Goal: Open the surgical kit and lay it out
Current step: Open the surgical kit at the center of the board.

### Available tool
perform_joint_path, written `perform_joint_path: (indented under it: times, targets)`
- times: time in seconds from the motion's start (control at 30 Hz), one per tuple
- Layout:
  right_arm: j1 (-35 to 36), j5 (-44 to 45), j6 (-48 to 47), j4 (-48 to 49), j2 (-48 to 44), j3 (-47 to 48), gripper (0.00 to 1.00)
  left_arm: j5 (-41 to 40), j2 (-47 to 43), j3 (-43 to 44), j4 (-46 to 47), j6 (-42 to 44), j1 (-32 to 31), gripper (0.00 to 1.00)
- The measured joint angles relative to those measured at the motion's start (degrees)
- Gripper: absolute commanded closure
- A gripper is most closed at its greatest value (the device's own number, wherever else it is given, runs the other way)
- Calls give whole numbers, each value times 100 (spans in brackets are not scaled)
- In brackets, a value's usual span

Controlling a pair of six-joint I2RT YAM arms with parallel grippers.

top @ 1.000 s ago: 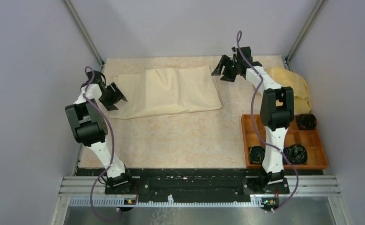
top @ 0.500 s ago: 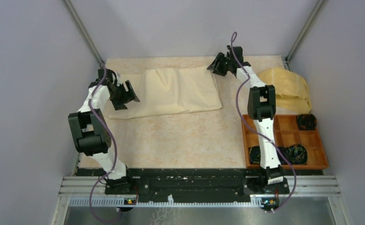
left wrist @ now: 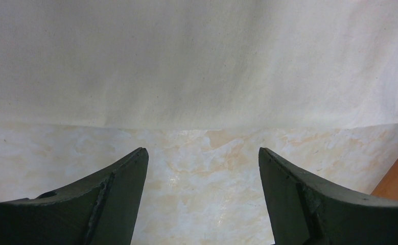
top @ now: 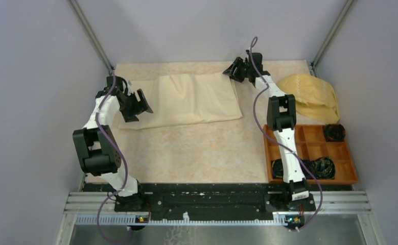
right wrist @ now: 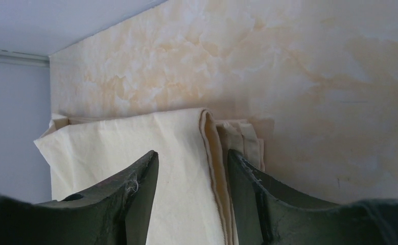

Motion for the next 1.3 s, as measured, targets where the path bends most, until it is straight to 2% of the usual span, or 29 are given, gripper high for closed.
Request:
perform_joint_path:
  times: [0.2,0.3,0.37,0.47,0.53,0.7,0.8,1.0,1.3]
  targets:
    - [-4,-214,323,699,304,116,56,-42,-31,0,-140,2,-66,14]
    - [-4,-376,627,1097,577,350,63,-39,-31,2,-214,2,-76,14]
    - [-4,-428,782,1200,697,468,69,-37,-31,11,-236,2,-96,14]
    - [-4,-529,979,1370,787,540,90,-37,-31,20,-245,2,-111,14]
    - [-2,-619,1095,1451,787,551,100,-39,-31,20,-247,2,-127,14]
    - [2,-1016,1565,1755,754,496,100,-42,-48,22,-247,-17,-144,14]
    - [15,-1329,1869,2028,308,-264,100,-42,-109,22,-238,-57,-144,14]
    - [227,-1926,1950,2262,-1414,-2476,100,-7,-382,20,-208,-186,-142,14]
    - [863,-2597,1274,2277,-3801,-5154,100,442,-984,-109,-81,-765,-144,13]
